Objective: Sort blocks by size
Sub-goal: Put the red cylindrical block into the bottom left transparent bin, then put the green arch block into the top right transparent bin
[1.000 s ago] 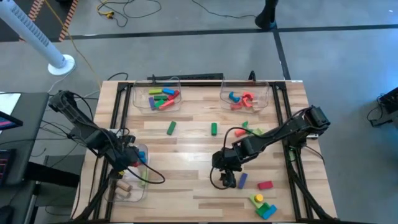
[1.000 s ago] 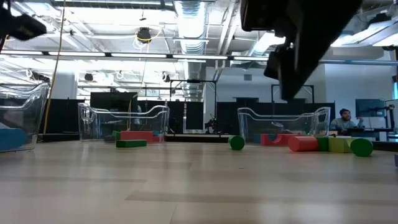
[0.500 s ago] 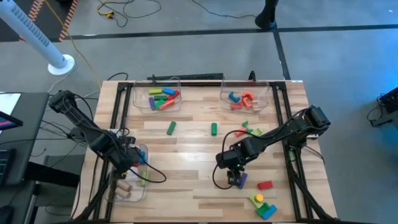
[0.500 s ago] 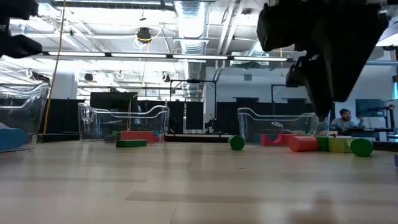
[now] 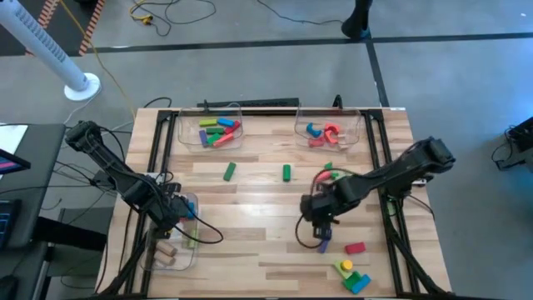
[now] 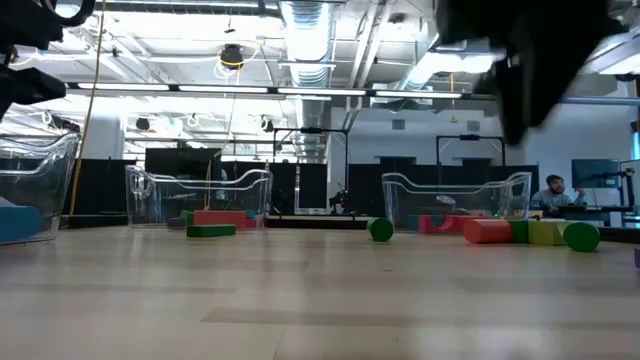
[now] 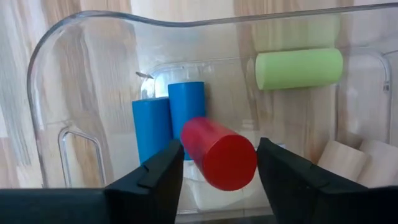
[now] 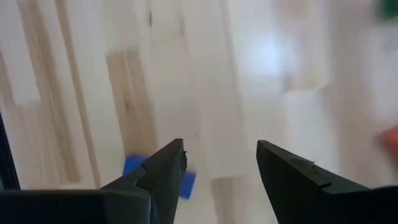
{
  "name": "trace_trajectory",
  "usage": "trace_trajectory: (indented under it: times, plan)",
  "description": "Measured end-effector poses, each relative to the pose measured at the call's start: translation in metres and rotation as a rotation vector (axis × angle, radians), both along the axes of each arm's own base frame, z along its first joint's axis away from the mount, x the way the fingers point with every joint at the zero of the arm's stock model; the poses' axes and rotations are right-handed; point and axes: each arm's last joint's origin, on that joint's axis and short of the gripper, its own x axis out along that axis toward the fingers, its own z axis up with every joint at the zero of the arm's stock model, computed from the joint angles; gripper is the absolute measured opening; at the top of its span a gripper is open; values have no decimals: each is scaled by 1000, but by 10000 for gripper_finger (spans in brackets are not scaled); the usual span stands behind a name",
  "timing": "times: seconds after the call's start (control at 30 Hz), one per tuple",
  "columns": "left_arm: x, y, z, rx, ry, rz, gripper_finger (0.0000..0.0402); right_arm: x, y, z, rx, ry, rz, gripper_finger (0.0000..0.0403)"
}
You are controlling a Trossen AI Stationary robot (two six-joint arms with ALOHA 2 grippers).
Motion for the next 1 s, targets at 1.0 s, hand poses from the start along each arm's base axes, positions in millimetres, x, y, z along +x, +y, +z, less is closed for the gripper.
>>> trace_trajectory:
  times: [1.0]
  plan:
    - [-1, 4, 46, -69, -236, -59, 215, -79, 8, 54, -180, -124, -222, 230]
